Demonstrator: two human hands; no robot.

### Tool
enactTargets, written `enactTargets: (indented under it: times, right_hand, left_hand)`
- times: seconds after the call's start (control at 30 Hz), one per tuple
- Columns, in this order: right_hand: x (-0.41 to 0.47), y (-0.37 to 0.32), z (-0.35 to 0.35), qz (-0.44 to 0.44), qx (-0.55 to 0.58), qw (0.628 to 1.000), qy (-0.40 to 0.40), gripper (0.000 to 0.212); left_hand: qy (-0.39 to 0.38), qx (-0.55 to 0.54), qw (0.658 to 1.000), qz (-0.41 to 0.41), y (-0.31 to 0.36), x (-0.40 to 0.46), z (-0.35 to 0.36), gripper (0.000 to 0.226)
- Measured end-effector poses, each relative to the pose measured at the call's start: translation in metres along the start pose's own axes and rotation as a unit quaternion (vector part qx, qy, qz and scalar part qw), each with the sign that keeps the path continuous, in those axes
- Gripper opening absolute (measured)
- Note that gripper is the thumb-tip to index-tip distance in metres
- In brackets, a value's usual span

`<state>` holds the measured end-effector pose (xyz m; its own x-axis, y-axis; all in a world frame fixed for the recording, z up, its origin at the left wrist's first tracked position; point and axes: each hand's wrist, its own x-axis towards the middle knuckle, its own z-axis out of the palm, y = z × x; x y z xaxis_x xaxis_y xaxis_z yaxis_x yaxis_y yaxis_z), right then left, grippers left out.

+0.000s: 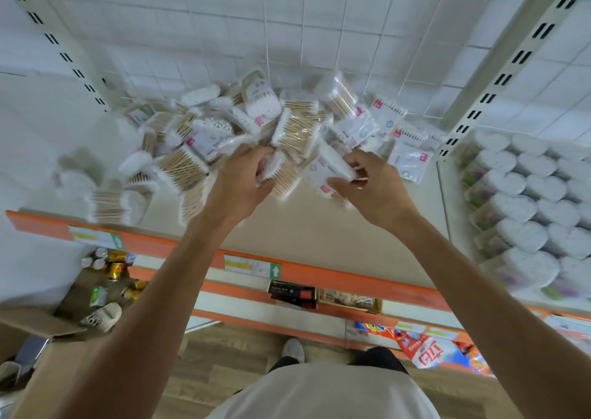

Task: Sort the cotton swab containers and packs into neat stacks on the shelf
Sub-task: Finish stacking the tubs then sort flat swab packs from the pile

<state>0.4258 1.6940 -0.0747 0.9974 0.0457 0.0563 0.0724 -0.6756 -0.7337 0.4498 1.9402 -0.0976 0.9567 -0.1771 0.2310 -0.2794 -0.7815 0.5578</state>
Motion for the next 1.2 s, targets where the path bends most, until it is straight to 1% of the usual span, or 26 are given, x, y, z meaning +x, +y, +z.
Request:
enactTargets:
  times: [0.07,0.13,0.23,0.27,0.33,0.53,0.7,0.83,1.0,1.1,1.2]
  right_hand:
    - [-0.015,0.009,-0.004,0.042,0.034,0.998,-0.013,0.019]
    - [-0.026,0.018,-0.008,0.065,0.066,0.996,-0.014,0.018]
    - [-0.038,0.029,-0.013,0.078,0.130,0.988,-0.013,0.027]
    - [-0.042,0.032,-0.014,0.079,0.138,0.987,-0.011,0.026]
    - [-0.047,0.037,-0.017,0.078,0.140,0.987,-0.008,0.025]
    - [-0.060,0.045,-0.024,0.077,0.126,0.989,0.001,0.027]
    - [-0.079,0.052,-0.036,0.090,0.115,0.989,0.025,0.031]
    - [-0.098,0.061,-0.050,0.099,0.128,0.985,0.057,0.025]
    - [-0.121,0.065,-0.086,0.073,0.117,0.988,0.077,0.025]
    - [-0.139,0.073,-0.121,0.040,0.102,0.987,0.119,0.024]
    - [-0.160,0.092,-0.154,0.041,0.122,0.979,0.160,0.026]
  left_hand:
    - [-0.012,-0.017,1.000,0.006,0.001,-0.008,0.003,0.047]
    - [-0.018,-0.050,0.999,0.003,0.004,-0.015,0.005,0.044]
    - [-0.038,-0.095,0.995,-0.001,0.011,-0.021,0.005,0.038]
    - [-0.049,-0.112,0.992,-0.006,0.014,-0.022,0.005,0.038]
    - [-0.068,-0.130,0.989,-0.001,0.022,-0.022,0.005,0.038]
    - [-0.077,-0.152,0.985,0.037,0.038,-0.025,0.020,0.040]
    - [-0.103,-0.159,0.980,0.064,0.057,-0.028,0.033,0.040]
    - [-0.134,-0.160,0.974,0.083,0.081,-0.022,0.038,0.041]
    - [-0.149,-0.186,0.967,0.093,0.111,-0.015,0.044,0.042]
    - [-0.149,-0.204,0.962,0.105,0.148,-0.011,0.050,0.040]
    - [-0.145,-0.222,0.957,0.119,0.193,-0.012,0.060,0.035]
